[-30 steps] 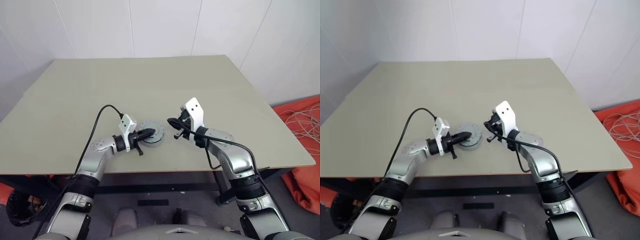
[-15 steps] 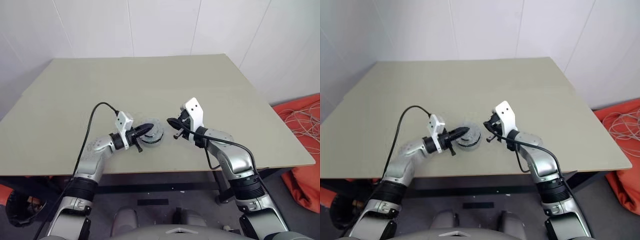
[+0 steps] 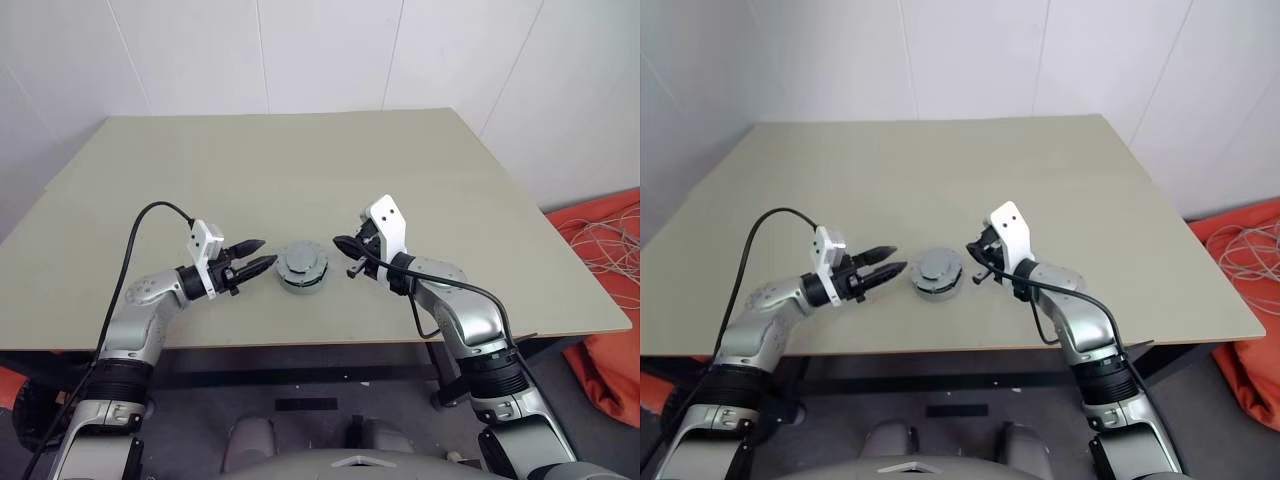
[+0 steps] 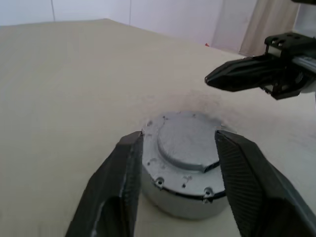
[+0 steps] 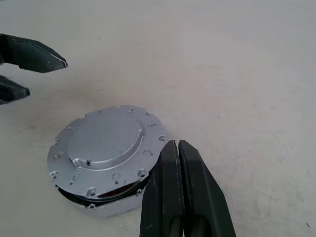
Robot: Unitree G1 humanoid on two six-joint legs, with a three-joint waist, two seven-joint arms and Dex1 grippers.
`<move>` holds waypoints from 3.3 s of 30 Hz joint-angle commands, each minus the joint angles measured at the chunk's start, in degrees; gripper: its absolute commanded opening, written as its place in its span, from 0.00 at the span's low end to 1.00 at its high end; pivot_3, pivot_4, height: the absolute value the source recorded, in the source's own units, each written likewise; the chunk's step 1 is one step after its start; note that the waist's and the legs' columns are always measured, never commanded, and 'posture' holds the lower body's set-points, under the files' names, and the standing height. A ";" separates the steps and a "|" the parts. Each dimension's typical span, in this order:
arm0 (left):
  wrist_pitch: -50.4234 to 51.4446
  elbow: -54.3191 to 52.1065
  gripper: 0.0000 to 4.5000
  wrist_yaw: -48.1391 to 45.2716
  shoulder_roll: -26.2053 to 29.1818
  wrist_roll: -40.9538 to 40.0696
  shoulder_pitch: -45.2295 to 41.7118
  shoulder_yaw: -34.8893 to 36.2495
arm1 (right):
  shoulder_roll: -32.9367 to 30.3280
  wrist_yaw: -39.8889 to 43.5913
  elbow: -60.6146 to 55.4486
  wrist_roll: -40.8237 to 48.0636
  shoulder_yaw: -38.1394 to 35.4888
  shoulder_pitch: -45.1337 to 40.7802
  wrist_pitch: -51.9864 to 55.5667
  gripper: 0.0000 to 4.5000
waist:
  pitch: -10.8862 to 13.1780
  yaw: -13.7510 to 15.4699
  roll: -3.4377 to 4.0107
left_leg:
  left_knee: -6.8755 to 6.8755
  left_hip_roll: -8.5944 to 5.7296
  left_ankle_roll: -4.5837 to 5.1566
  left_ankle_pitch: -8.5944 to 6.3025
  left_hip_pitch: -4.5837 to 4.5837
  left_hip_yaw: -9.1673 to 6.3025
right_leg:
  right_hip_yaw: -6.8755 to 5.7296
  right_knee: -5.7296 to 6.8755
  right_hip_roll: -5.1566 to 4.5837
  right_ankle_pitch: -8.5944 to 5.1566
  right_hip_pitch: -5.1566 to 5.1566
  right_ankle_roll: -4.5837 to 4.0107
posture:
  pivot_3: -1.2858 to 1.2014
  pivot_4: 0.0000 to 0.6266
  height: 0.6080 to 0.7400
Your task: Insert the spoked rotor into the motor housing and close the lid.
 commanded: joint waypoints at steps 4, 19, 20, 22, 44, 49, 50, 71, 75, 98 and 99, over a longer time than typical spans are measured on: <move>-9.11 8.69 0.99 -6.89 0.85 2.15 -6.04 0.09 | 0.04 -0.11 -1.76 0.10 -0.25 -0.80 -0.61 0.00 | 0.00 0.03 0.00 | -0.02 -0.01 -0.01 0.00 0.01 0.00 | 0.00 0.00 0.00 0.00 0.02 -0.01 | 0.52 0.00 1.00; -16.74 18.14 0.99 -14.45 -4.00 2.92 -13.18 -2.07 | -0.08 -0.02 -3.32 0.90 -0.50 -0.14 0.24 0.00 | 0.00 0.14 -0.01 | -0.04 0.00 -0.02 0.01 -0.02 0.02 | 0.00 0.02 -0.02 0.08 0.00 -0.15 | 0.52 0.00 1.00; -15.22 17.05 0.99 -12.83 -4.53 2.06 -13.03 -1.16 | -0.20 0.27 -3.38 1.02 -0.53 -0.15 0.21 0.00 | 0.01 0.13 -0.01 | -0.04 -0.01 -0.02 0.01 -0.02 0.02 | 0.00 0.02 -0.02 0.12 0.00 -0.20 | 0.52 0.00 1.00; -13.06 13.78 0.99 -9.85 -5.32 0.84 -11.49 0.25 | -0.28 0.60 -3.44 0.98 -0.35 -0.24 0.15 0.00 | 0.01 0.11 -0.01 | -0.04 -0.01 -0.02 0.01 -0.03 0.02 | 0.00 0.02 -0.03 0.16 0.01 -0.29 | 0.52 0.00 1.00; -4.96 -25.18 1.00 10.33 -6.40 -1.14 20.87 0.80 | 2.34 15.76 12.47 -0.69 8.30 -10.72 -6.80 0.99 | 0.08 -0.24 -0.09 | -0.10 0.09 0.23 -0.14 0.04 0.05 | -0.03 0.04 0.03 -0.14 0.01 -0.12 | 0.52 0.00 1.00; -4.07 -25.68 1.00 10.14 -5.93 -1.72 20.24 0.06 | 3.24 16.39 17.80 -1.89 8.31 -12.60 -9.60 0.99 | 0.08 -0.31 -0.09 | -0.09 0.08 0.25 -0.15 0.00 0.05 | -0.03 0.03 0.03 -0.11 -0.01 -0.20 | 0.52 0.00 1.00; -3.94 -25.69 1.00 10.09 -5.92 -1.84 20.15 -0.07 | 3.39 16.30 18.60 -2.15 8.26 -12.83 -10.14 0.99 | 0.08 -0.35 -0.09 | -0.09 0.08 0.25 -0.15 -0.01 0.05 | -0.03 0.03 0.03 0.00 -0.01 -0.38 | 0.52 0.00 1.00; -6.52 -22.64 1.00 9.70 -6.89 -1.28 19.39 -2.10 | 2.64 17.24 22.94 -5.36 8.35 -14.88 -13.41 0.32 | 0.07 -1.60 -0.10 | -0.07 0.09 0.25 -0.15 0.01 0.05 | -0.03 0.05 0.05 0.05 0.01 -0.47 | 0.52 0.00 1.00; -6.53 -22.42 1.00 9.77 -6.84 -1.32 19.19 -2.26 | 2.25 17.99 21.96 -5.65 8.43 -14.79 -13.23 0.00 | 0.08 -1.56 -0.10 | -0.07 0.10 0.25 -0.15 0.02 0.05 | -0.03 0.06 0.05 0.05 0.01 -0.47 | 0.52 0.00 1.00; -5.36 -22.00 1.00 9.74 -6.22 -1.72 17.79 -2.20 | -0.65 23.74 11.47 1.90 5.25 -13.46 -6.17 0.98 | 0.07 -1.44 -0.10 | -0.05 0.09 0.26 -0.15 0.02 0.05 | -0.03 0.06 0.05 0.04 0.03 -0.45 | 0.52 0.00 1.00; -5.38 -21.93 1.00 9.76 -6.25 -1.70 17.73 -2.20 | -0.32 23.56 12.41 1.11 5.94 -13.74 -6.81 0.99 | 0.07 -1.45 -0.10 | -0.05 0.09 0.25 -0.15 0.02 0.05 | -0.03 0.06 0.05 0.05 0.03 -0.47 | 0.52 0.00 1.00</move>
